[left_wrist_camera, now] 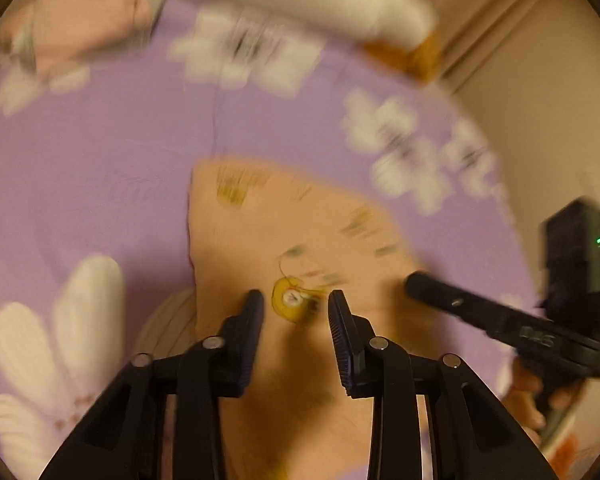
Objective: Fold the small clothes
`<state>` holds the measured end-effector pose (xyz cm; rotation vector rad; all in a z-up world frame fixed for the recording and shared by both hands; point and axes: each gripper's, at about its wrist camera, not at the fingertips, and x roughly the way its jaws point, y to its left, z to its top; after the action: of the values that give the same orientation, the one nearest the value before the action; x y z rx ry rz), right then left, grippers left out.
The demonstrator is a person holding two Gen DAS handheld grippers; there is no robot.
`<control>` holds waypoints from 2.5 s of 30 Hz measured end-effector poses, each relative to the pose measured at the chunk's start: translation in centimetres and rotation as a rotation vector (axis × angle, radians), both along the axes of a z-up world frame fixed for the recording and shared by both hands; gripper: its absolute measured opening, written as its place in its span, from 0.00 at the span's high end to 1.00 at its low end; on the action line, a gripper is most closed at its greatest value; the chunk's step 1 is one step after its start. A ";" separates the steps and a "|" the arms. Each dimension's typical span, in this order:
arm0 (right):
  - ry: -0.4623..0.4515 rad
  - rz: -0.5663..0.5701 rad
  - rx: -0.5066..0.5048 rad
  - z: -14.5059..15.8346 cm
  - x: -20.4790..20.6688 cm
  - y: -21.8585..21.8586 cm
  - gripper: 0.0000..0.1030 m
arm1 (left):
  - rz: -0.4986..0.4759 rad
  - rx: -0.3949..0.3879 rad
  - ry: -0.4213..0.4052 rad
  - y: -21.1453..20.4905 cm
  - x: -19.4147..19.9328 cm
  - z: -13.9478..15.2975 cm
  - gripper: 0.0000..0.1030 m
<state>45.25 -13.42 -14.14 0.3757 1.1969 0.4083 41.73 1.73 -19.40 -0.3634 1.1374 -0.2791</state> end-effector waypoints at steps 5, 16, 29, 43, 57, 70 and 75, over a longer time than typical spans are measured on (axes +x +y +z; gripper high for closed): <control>0.071 -0.056 0.042 -3.4 1.5 -2.1 1.00 | 0.107 -0.194 0.060 5.1 1.3 -2.4 0.94; -0.034 -0.019 0.080 0.8 -3.8 -1.1 0.90 | 0.041 -0.071 -0.095 0.7 -7.1 2.3 0.91; -0.057 -0.046 0.000 0.9 -8.5 -2.9 0.88 | 0.063 -0.001 -0.081 1.5 -11.2 1.7 0.93; 0.032 -0.068 0.103 -0.7 -9.4 -4.7 0.88 | 0.070 -0.014 -0.069 3.1 -12.5 1.9 0.93; 0.123 -0.143 -0.006 -5.2 5.7 -3.3 0.97 | 0.119 -0.043 0.053 3.6 6.2 -3.5 0.94; -0.037 -0.052 0.059 2.5 -3.5 -3.5 0.88 | 0.058 -0.011 -0.107 1.2 -4.1 3.4 0.93; 0.082 -0.110 0.033 -2.8 -3.3 -3.4 0.97 | 0.115 -0.014 0.032 0.8 -4.3 -0.8 0.93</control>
<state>41.94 -16.79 -16.95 0.4887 1.2444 0.3205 37.42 2.57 -20.23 -0.4455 1.1420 -0.1811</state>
